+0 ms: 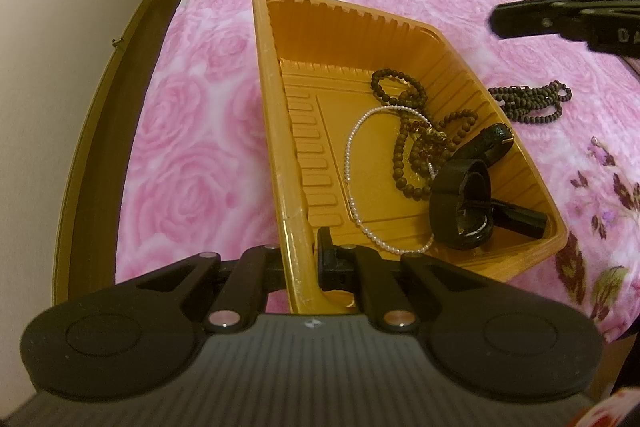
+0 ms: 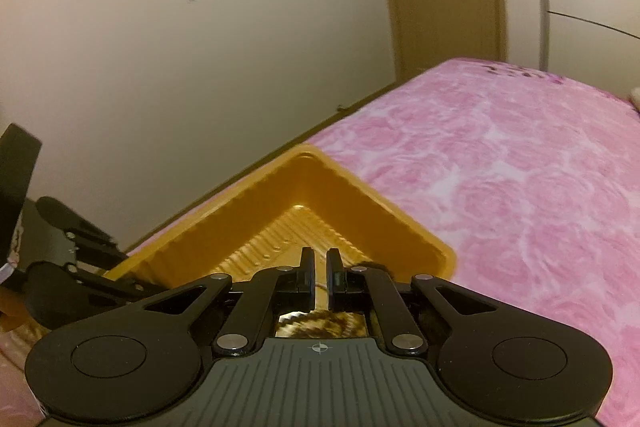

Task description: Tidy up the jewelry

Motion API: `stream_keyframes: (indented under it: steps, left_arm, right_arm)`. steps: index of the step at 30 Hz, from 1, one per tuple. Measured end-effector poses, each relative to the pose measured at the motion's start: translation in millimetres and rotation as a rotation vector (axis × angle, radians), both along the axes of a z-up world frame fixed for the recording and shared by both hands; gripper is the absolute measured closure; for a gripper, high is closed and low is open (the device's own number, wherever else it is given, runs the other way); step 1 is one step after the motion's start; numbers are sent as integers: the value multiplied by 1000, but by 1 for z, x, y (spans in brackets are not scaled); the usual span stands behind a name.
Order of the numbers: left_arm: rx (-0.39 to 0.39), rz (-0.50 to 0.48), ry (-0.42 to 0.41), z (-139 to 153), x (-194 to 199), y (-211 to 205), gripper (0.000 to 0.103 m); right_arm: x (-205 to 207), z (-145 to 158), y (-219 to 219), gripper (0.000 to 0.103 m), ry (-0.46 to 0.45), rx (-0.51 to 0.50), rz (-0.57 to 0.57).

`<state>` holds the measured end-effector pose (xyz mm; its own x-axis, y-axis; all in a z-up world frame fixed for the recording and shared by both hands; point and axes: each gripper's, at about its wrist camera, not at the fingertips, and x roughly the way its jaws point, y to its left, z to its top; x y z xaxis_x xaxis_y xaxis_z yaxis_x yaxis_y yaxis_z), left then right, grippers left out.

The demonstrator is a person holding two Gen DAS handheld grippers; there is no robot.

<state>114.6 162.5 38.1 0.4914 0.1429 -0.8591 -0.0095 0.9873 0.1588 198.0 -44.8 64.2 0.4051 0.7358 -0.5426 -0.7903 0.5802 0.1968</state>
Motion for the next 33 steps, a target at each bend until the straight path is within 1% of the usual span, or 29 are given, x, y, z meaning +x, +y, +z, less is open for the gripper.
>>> stream_keyframes:
  steps: [4,9,12,13,14,17,20,22,24,28,33]
  left_arm:
    - [0,1,0,0,0,1,98]
    - [3,1,-1,-1,-1,1,98]
    - [6,3,-1,-2,-1,0,98]
    - [5,5,-1,-2,-1,0,98]
    - [4,7,-2,-2,-1,0,98]
    - [6,6,-1,-2,-1,0,98]
    - [5,7,-1,-2,-1,0,98]
    - [5,7,-2,-2,-2,0,98]
    - [5,7,-2,-2,-1,0,98]
    - [5,7,-1,-2,-1,0,98]
    - [5,7,-1,-2,-1,0,98]
  right_arm:
    - [0,-1,-37,97,-6,10,-84]
    - [-2,-20,-105,95,41,17,-276]
    - [-5,-39,-143,88,85,5,-382]
    - [-7,-45,-153,85,98,-3,-415]
    - [-10,-52,-163,80,113,-10,-442]
    - [-23,-69,-188,73,142,-29,-496]
    - [-34,-82,-197,72,146,-62,-517]
    - [-43,-88,-198,72,113,-106,-521]
    - [-49,-94,-195,72,107,-133,-514]
    - [-53,-108,-191,71,144,-127,-498]
    - [-49,-118,-182,70,146,-147,-483]
